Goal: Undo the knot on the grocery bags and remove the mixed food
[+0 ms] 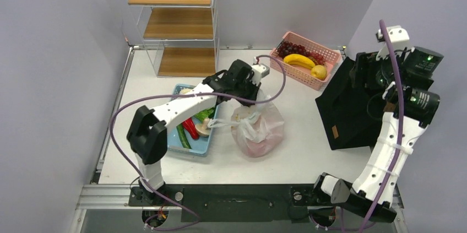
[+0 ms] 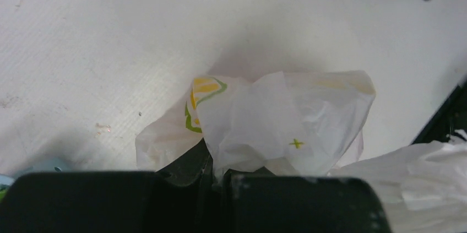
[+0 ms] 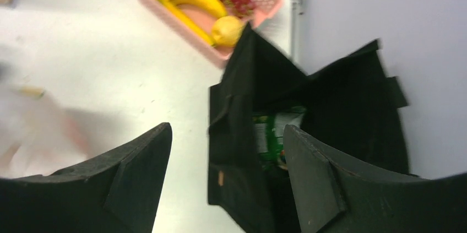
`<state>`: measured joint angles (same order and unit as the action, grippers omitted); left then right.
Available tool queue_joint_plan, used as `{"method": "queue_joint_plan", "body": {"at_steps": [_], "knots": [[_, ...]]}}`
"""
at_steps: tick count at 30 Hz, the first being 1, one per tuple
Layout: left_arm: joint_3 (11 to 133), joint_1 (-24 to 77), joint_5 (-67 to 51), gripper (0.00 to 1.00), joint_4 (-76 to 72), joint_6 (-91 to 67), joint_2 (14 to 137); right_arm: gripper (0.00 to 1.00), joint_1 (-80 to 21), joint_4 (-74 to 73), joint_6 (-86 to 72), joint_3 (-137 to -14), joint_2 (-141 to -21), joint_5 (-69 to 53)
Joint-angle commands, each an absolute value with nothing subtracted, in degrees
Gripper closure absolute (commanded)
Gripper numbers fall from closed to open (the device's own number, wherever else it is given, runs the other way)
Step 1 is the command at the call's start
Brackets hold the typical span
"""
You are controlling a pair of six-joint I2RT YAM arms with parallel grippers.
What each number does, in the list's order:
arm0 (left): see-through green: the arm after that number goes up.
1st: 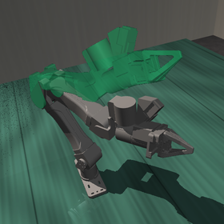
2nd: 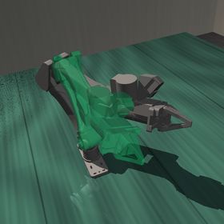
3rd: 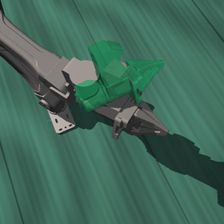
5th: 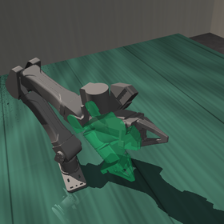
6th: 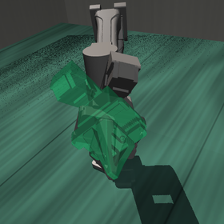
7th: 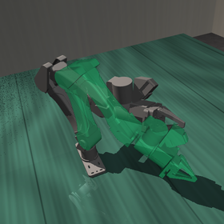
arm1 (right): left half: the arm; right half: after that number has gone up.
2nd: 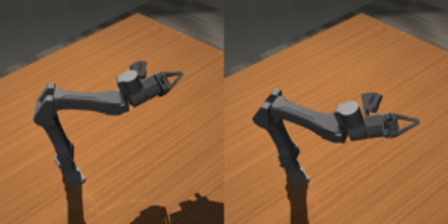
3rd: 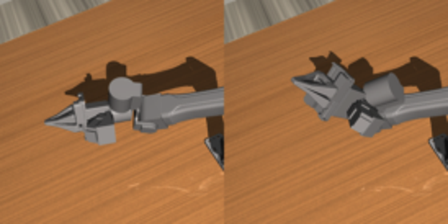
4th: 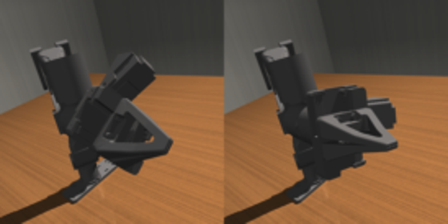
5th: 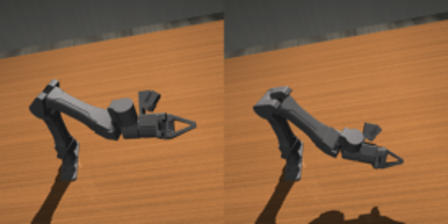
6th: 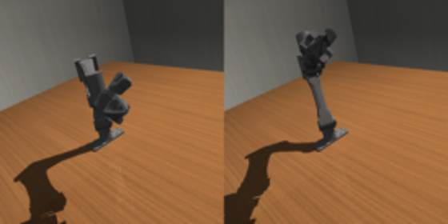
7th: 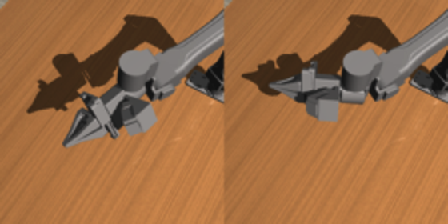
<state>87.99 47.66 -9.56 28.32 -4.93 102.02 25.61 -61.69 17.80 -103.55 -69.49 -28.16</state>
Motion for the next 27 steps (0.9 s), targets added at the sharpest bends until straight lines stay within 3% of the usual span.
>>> {"method": "queue_joint_plan", "body": {"at_steps": [1, 2, 4, 6, 8, 11, 14, 23, 27], "knots": [[98.1, 40.8, -11.8, 1.0, 27.1, -16.7, 110.2, 0.3, 24.5, -64.4, 22.2, -95.9, -64.2, -37.8], [98.6, 40.0, -13.3, 1.0, 26.9, -17.2, 111.9, 0.3, 24.0, -65.1, 22.9, -93.3, -62.6, -38.9], [99.1, 38.2, -17.4, 0.78, 25.9, -17.4, 112.4, 0.3, 22.8, -66.9, 24.7, -89.2, -60.5, -40.3], [100.5, 36.7, -22.9, 0.34, 25.8, -16.9, 111.8, 0.3, 20.8, -68.1, 26.2, -85.3, -58.5, -41.0], [101.8, 35.5, -27.9, 0.27, 26.5, -15.9, 110.5, 0.28, 17.7, -68.3, 26.5, -81.5, -57.3, -41.2], [101.4, 33.8, -31.4, 0.25, 27.3, -14.6, 107.1, 0.2, 9.6, -66.8, 25.1, -77.6, -56.6, -40.6], [95.1, 31.5, -33.0, 0.24, 24.4, -14.1, 100.1, 0.19, 1.9, -62.5, 21.9, -73.6, -56.8, -36.5], [75.5, 22.5, -36.6, 0.23, 11.5, -14.4, 77.6, 0.3, -22.7, -48.7, 17.8, -69.8, -64.5, -27.5], [70.8, 20.8, -34.3, 0.22, 15.4, -10.3, 70.3, 0.35, -28.5, -44.5, 18.8, -69.4, -71.2, -25.2]]}}
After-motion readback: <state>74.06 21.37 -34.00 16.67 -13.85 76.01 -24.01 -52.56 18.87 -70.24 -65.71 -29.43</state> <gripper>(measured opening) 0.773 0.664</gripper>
